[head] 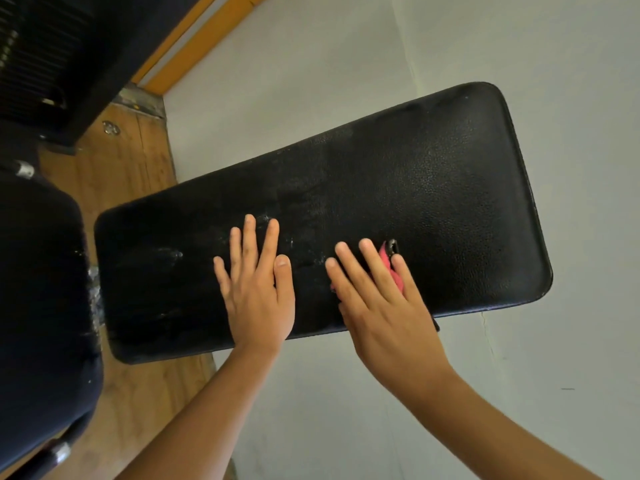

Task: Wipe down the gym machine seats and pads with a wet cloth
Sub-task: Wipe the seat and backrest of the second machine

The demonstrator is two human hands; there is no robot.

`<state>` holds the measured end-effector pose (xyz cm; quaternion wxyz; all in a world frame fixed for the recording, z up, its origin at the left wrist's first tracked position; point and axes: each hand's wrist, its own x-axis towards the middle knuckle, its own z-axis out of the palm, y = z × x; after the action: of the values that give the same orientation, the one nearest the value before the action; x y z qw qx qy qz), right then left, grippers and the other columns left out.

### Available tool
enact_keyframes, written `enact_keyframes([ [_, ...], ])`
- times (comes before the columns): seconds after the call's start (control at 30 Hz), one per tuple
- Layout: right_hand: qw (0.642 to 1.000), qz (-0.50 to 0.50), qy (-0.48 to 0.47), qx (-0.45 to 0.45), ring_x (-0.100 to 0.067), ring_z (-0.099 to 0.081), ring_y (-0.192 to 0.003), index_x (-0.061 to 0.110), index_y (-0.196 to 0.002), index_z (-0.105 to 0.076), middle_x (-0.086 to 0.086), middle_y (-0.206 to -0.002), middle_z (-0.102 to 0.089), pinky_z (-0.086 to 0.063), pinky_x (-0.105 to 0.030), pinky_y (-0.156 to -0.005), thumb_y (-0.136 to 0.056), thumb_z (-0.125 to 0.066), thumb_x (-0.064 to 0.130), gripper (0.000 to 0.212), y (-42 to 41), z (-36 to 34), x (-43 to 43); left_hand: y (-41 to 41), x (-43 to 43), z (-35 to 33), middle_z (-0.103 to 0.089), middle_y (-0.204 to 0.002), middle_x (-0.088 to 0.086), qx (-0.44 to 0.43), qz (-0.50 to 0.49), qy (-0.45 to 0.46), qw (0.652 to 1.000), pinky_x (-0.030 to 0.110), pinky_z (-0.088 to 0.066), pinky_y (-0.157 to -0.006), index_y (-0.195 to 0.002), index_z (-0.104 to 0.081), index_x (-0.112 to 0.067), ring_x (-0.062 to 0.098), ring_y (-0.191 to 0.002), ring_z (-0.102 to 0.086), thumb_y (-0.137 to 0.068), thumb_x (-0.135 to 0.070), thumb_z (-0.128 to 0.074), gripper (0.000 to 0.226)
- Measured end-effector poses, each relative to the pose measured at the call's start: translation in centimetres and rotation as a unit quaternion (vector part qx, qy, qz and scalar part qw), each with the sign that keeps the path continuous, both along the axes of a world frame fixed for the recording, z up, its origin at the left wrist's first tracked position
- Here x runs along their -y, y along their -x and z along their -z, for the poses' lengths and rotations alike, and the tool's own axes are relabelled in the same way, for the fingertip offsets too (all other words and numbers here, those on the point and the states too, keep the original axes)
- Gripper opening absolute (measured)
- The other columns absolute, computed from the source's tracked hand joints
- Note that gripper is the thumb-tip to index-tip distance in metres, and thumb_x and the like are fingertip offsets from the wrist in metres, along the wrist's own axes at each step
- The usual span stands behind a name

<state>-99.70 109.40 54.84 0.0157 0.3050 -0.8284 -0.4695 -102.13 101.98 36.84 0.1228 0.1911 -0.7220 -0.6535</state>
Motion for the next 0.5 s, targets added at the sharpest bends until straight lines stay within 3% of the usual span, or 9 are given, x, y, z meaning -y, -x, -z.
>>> enact_keyframes([
  [0.23, 1.0, 0.009, -0.018, -0.016, -0.03, -0.001, -0.16, 0.014, -0.164, -0.023, -0.008, -0.172, -0.016, -0.003, -0.053, -0.128, -0.111, -0.03, 0.032, 0.056, 3.6, 0.8, 2.6, 0.6, 0.1, -0.3, -0.009, -0.171, -0.006, 0.01, -0.005, 0.0, 1.0, 0.053, -0.004, -0.127, -0.161, -0.018, -0.036, 0.013, -0.157, 0.003, -0.109, -0.039, -0.016, 0.052],
  [0.5, 0.999, -0.001, 0.003, -0.039, -0.033, 0.0, -0.16, 0.015, -0.164, -0.021, -0.009, -0.172, -0.015, -0.004, -0.055, -0.126, -0.111, -0.024, 0.036, 0.057, 15.5, 3.7, 10.6, 0.6, 0.1, -0.4, -0.01, -0.17, -0.008, 0.001, -0.008, -0.016, 1.0, 0.051, -0.002, -0.127, -0.159, -0.022, -0.037, 0.012, -0.157, 0.003, -0.107, -0.039, -0.018, 0.053],
])
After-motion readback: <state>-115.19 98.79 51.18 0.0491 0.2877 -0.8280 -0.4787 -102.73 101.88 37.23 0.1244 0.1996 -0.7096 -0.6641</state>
